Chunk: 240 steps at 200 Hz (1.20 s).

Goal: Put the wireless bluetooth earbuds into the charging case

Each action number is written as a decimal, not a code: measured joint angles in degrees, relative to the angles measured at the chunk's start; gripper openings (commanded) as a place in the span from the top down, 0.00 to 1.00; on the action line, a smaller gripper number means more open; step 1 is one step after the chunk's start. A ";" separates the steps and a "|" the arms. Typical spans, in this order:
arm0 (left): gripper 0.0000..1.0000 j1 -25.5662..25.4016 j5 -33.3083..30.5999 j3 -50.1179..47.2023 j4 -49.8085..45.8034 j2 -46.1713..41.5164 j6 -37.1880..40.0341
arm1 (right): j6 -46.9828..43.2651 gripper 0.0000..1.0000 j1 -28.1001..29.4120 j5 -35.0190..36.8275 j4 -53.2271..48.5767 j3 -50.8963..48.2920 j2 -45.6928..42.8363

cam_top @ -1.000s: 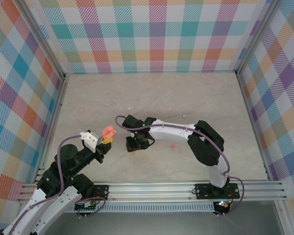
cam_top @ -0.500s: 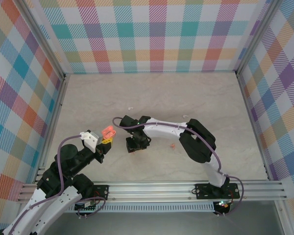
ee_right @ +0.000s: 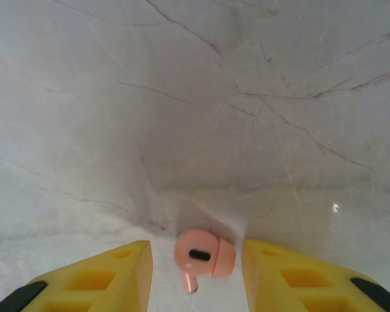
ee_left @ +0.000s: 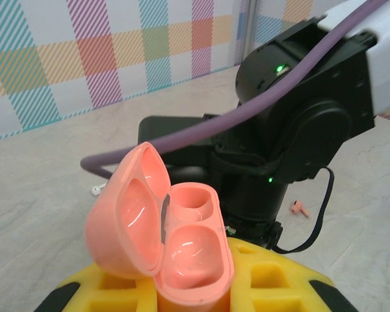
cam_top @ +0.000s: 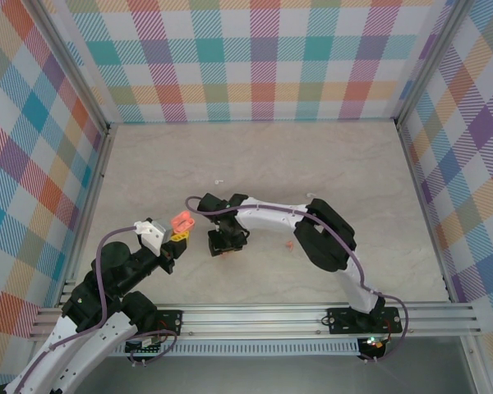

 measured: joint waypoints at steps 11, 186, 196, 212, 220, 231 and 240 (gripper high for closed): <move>0.88 0.00 0.20 0.00 0.00 0.00 0.00 | 0.31 0.59 -0.09 -0.31 -0.20 0.31 0.04; 0.87 0.00 1.92 0.00 0.04 -0.20 -0.48 | 0.81 0.76 -0.07 0.87 -3.34 3.39 1.75; 0.87 0.00 1.92 0.00 0.02 -0.24 -0.66 | 0.81 0.76 -0.07 1.11 -3.26 3.30 1.62; 0.87 0.00 1.92 0.00 0.02 -0.59 -0.87 | 0.79 0.77 -0.04 1.79 -2.93 2.75 1.01; 0.87 0.00 1.92 0.00 0.04 -0.79 -0.87 | 0.79 0.78 -0.04 2.29 -2.73 2.27 0.42; 0.87 0.00 1.90 0.00 0.02 -0.96 -0.87 | 0.81 0.78 -0.07 2.99 -2.40 1.44 -0.61; 0.87 0.00 1.92 0.00 0.04 -0.96 -0.87 | 0.83 0.78 -0.07 3.54 -2.05 0.83 -1.60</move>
